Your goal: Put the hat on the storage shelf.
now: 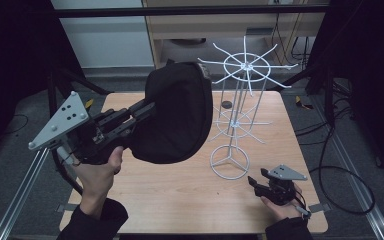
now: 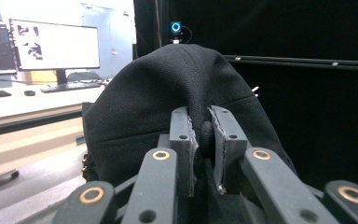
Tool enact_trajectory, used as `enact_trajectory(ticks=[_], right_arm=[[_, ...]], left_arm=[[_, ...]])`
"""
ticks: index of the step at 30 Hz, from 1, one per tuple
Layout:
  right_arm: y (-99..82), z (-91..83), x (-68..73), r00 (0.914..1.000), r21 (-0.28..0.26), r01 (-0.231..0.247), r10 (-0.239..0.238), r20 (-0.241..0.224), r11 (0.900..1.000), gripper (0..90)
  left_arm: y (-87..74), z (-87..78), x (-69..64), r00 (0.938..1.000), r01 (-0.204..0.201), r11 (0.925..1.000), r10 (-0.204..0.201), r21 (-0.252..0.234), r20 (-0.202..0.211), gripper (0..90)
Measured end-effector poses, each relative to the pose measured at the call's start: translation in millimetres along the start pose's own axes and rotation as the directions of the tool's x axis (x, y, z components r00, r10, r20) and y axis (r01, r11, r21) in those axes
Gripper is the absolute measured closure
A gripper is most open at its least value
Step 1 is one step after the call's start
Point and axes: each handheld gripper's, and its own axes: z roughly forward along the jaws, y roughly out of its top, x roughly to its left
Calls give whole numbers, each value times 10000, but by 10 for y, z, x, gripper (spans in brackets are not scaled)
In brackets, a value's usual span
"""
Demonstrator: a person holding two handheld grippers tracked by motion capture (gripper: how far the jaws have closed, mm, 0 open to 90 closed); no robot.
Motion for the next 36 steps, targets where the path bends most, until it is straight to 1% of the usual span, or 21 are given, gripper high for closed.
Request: enact_trajectory(ticks=[3, 4, 5, 7, 9, 11, 13, 14, 16, 17, 20, 24, 25, 27, 30, 32, 33, 36], right_arm=[[-1, 2, 0, 10000, 1, 15, -15, -6, 10000, 422], [-2, 5, 0, 10000, 9, 32, -32, 15, 10000, 422], [-4, 9, 0, 10000, 5, 68, -68, 28, 10000, 422], [-4, 12, 6, 10000, 4, 70, -70, 4, 10000, 422], [-4, 14, 7, 10000, 9, 68, -68, -16, 10000, 422], [-6, 17, 5, 10000, 20, 84, -84, -21, 10000, 422], [-6, 17, 6, 9999, 42, 106, -106, -19, 9999, 422], [-6, 17, 6, 9999, 42, 106, -106, -19, 9999, 422], [-5, 19, 9, 9999, 36, 100, -100, -46, 9999, 422], [-5, 19, 9, 9999, 36, 100, -100, -46, 9999, 422], [-5, 21, 12, 9999, 52, 102, -102, -75, 9999, 421], [-8, 30, 15, 9999, 58, 126, -126, -72, 9999, 421], [-8, 30, 15, 9999, 58, 126, -126, -72, 9999, 421], [-8, 31, 18, 9999, 49, 112, -111, -88, 9999, 421], [-8, 30, 16, 9999, 70, 115, -114, -81, 9999, 420], [-7, 30, 19, 9999, 104, 106, -105, -74, 9999, 419], [-7, 30, 19, 9999, 104, 106, -105, -74, 9999, 419], [-8, 34, 18, 9998, 104, 171, -171, -60, 9998, 419]], left_arm=[[39, 73, -31, 9999, -31, 10000, 31, 27, 97, 793], [39, 73, -31, 9999, -31, 10000, 31, 27, 97, 793], [58, 153, -50, 9999, -41, 9999, 40, 98, 109, 793], [64, 218, -61, 9999, -15, 9999, 14, 119, 135, 793], [60, 300, -70, 9998, -17, 9998, 14, 188, 173, 793], [55, 326, -70, 9998, -6, 9998, 2, 222, 196, 792], [21, 424, -57, 9997, 73, 9992, -82, 396, 236, 792], [21, 424, -57, 9997, 73, 9992, -82, 396, 236, 791], [-35, 495, -38, 9995, 199, 9982, -213, 558, 247, 789], [-35, 495, -38, 9995, 199, 9982, -213, 558, 247, 788], [-115, 547, -17, 9995, 165, 9967, -185, 789, 238, 786], [-222, 580, 45, 9990, 392, 9952, -411, 892, 193, 781], [-222, 580, 45, 9990, 392, 9952, -411, 892, 193, 780], [-277, 596, 73, 9990, 429, 9938, -439, 1028, 71, 777], [-317, 601, 83, 9989, 457, 9929, -462, 1096, 22, 772], [-396, 609, 102, 9987, 500, 9908, -493, 1260, -83, 767], [-396, 609, 102, 9987, 500, 9908, -493, 1260, -83, 765], [-503, 636, 141, 9983, 567, 9861, -539, 1565, -219, 760]])
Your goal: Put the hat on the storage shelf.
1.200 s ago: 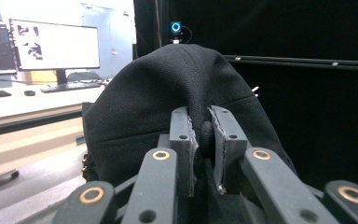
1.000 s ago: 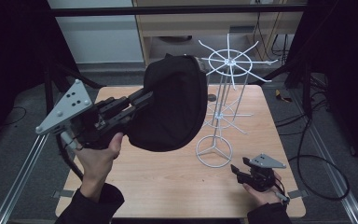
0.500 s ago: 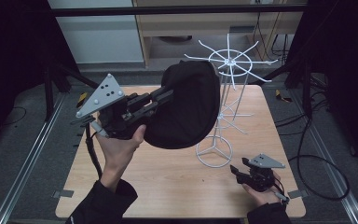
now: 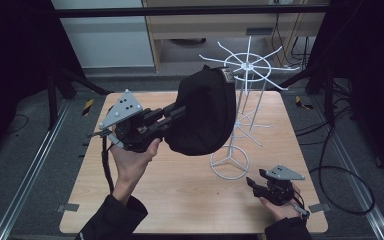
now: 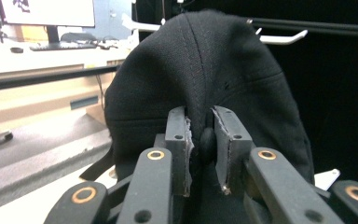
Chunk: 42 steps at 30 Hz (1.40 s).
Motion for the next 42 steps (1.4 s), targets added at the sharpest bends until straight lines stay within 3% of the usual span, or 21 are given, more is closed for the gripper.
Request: enact_trajectory(ticks=[14, 23, 34, 39, 42], right_arm=[[-1, 1, 3, 10000, 7, -60, 60, -43, 10000, 413], [-5, 1, -5, 10000, -3, -3, 3, 54, 10000, 409], [-12, 7, -9, 9999, -19, 21, -21, 119, 10000, 390], [-14, 6, -7, 9999, -31, -56, 57, 141, 10000, 373], [-17, 7, -7, 9998, -49, -92, 92, 183, 9999, 356]], left_arm=[[-190, 118, 24, 9999, -21, 9988, 26, 496, -108, 686], [-317, 66, 70, 9989, -120, 9979, 148, 638, -437, 469], [-629, -236, 209, 9964, 79, 9986, -35, 526, -843, 317], [-902, -445, 294, 9920, 294, 9972, -208, 680, -1244, 287], [-1108, -536, 368, 9871, 470, 9938, -306, 1012, -1572, 271]])
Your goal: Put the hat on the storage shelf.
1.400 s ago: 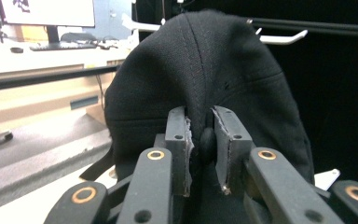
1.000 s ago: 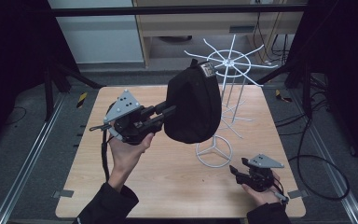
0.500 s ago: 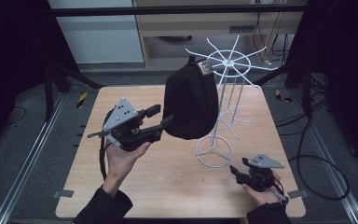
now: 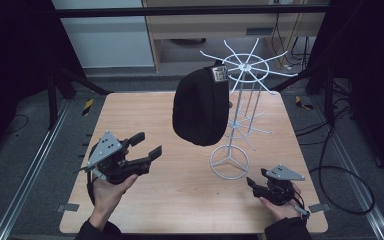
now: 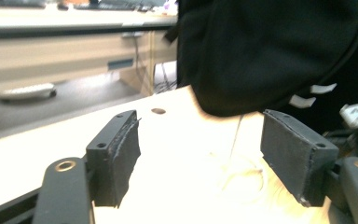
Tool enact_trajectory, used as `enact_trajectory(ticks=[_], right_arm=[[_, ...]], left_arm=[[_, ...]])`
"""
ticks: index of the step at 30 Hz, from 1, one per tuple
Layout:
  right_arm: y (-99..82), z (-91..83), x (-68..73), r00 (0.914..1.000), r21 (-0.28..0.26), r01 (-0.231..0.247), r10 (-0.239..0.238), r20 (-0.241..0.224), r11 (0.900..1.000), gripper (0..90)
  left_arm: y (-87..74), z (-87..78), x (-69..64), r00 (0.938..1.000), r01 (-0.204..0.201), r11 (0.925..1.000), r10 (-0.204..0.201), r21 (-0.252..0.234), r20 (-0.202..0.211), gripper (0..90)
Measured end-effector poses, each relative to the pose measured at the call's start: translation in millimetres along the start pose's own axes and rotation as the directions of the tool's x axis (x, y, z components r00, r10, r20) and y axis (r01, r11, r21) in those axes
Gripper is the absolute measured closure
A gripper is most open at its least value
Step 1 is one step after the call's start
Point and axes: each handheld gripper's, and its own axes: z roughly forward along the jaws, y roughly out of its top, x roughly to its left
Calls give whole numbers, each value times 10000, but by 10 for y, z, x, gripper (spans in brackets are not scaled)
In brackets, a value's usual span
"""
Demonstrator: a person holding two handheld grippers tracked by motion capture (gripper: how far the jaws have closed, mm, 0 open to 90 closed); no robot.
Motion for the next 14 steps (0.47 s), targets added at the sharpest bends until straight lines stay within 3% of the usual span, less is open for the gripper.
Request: enact_trajectory(ticks=[5, 8, 11, 14], right_arm=[[-11, 12, -9, 9999, -14, -45, 45, 105, 10000, 321], [-15, 10, -22, 9998, -47, -133, 134, 167, 9999, 290], [-18, 11, -28, 9995, -40, -210, 211, 214, 9998, 269], [-25, 17, -46, 9990, -91, -267, 270, 349, 9996, 240]], left_arm=[[-418, -47, 203, 9962, 570, 9963, -525, 641, -702, 248], [-654, -59, 319, 9915, 741, 9901, -604, 1194, -1151, 243], [-771, -64, 382, 9881, 837, 9857, -632, 1462, -1400, 234], [-974, -71, 498, 9814, 960, 9756, -597, 1977, -1822, 225]])
